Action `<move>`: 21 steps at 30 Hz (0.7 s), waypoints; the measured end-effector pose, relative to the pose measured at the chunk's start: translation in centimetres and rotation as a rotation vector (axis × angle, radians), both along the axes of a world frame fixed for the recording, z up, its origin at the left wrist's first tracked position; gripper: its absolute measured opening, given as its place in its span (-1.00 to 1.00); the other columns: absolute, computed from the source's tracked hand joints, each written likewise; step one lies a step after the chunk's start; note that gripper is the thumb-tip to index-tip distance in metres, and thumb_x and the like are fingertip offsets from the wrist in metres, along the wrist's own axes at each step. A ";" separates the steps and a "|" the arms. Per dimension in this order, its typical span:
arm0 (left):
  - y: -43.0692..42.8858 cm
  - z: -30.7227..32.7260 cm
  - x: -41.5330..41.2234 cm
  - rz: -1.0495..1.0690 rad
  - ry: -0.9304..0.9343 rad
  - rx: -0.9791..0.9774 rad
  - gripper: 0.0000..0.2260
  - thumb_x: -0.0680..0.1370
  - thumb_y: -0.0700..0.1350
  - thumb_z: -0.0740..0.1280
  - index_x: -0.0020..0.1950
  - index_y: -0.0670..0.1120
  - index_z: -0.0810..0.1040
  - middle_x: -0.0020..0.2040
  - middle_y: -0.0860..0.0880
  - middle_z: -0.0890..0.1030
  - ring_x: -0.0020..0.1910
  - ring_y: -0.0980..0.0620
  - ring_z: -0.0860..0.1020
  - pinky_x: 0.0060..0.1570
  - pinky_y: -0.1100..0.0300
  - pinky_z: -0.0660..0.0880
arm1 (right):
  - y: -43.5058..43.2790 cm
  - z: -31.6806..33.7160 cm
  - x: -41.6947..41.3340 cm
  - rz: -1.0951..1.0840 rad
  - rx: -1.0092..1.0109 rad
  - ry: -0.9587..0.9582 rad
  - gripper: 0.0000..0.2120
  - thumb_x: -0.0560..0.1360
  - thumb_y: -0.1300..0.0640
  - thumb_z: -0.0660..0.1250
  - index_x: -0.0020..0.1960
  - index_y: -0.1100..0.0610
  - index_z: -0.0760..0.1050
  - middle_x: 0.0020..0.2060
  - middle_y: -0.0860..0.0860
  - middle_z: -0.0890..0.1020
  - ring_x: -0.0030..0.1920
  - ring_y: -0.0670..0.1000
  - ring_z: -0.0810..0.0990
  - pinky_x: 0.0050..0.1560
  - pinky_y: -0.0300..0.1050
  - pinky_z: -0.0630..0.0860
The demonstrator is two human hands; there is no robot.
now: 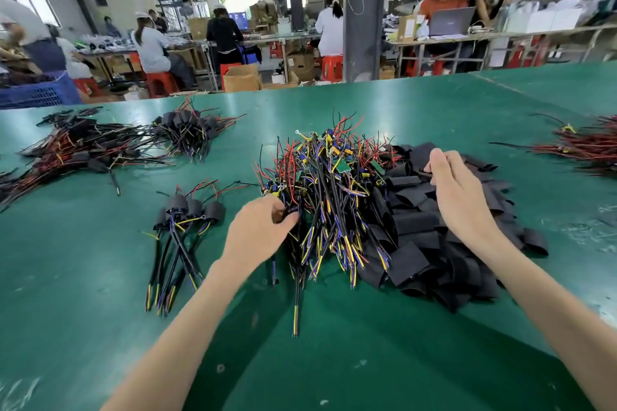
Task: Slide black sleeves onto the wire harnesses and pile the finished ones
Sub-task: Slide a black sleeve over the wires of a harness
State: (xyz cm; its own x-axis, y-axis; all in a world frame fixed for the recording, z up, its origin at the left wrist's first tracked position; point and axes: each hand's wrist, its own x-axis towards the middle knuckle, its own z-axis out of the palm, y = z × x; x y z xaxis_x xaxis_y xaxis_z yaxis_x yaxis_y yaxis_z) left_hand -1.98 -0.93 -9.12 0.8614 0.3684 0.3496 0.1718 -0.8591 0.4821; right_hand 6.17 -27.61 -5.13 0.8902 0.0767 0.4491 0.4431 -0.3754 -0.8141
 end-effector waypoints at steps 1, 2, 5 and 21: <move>-0.2 -0.3 0.2 0.013 0.019 0.010 -0.71 0.50 0.13 0.35 0.02 -0.08 0.56 -0.05 -0.01 0.58 -0.03 -0.04 0.52 -0.01 0.09 0.45 | 0.1 0.0 -0.1 -0.001 0.021 0.026 -0.53 0.63 -0.10 -0.01 -0.03 0.31 0.36 -0.31 0.02 0.39 -0.33 -0.03 0.33 -0.23 -0.16 0.29; -0.2 -0.4 0.4 0.016 0.035 0.012 -0.70 0.50 0.11 0.34 0.02 -0.11 0.56 -0.05 -0.04 0.57 -0.02 -0.07 0.52 -0.04 0.10 0.43 | 0.1 -0.1 -0.1 -0.008 0.037 0.050 -0.51 0.63 -0.13 -0.03 -0.02 0.30 0.36 -0.31 0.00 0.39 -0.35 -0.08 0.33 -0.26 -0.27 0.30; 0.1 -0.4 0.5 -0.052 0.076 -0.036 -0.73 0.52 0.04 0.35 -0.04 -0.18 0.57 -0.14 -0.08 0.52 -0.06 -0.11 0.50 -0.19 0.15 0.27 | 0.2 -0.3 -0.1 -0.018 0.058 0.095 -0.46 0.61 -0.21 -0.08 0.01 0.27 0.35 -0.32 -0.02 0.38 -0.43 -0.18 0.31 -0.39 -0.42 0.27; -1.7 1.8 -0.5 -0.124 -0.461 -0.290 -0.72 0.44 -0.19 0.46 0.11 -0.05 0.52 -0.04 0.05 0.53 -0.10 0.16 0.52 0.02 0.27 0.45 | 0.3 -0.8 0.5 0.063 -0.024 0.048 -0.87 0.57 0.18 0.12 0.07 0.15 0.20 -0.07 0.01 0.30 -0.14 0.00 0.30 -0.03 -0.17 0.28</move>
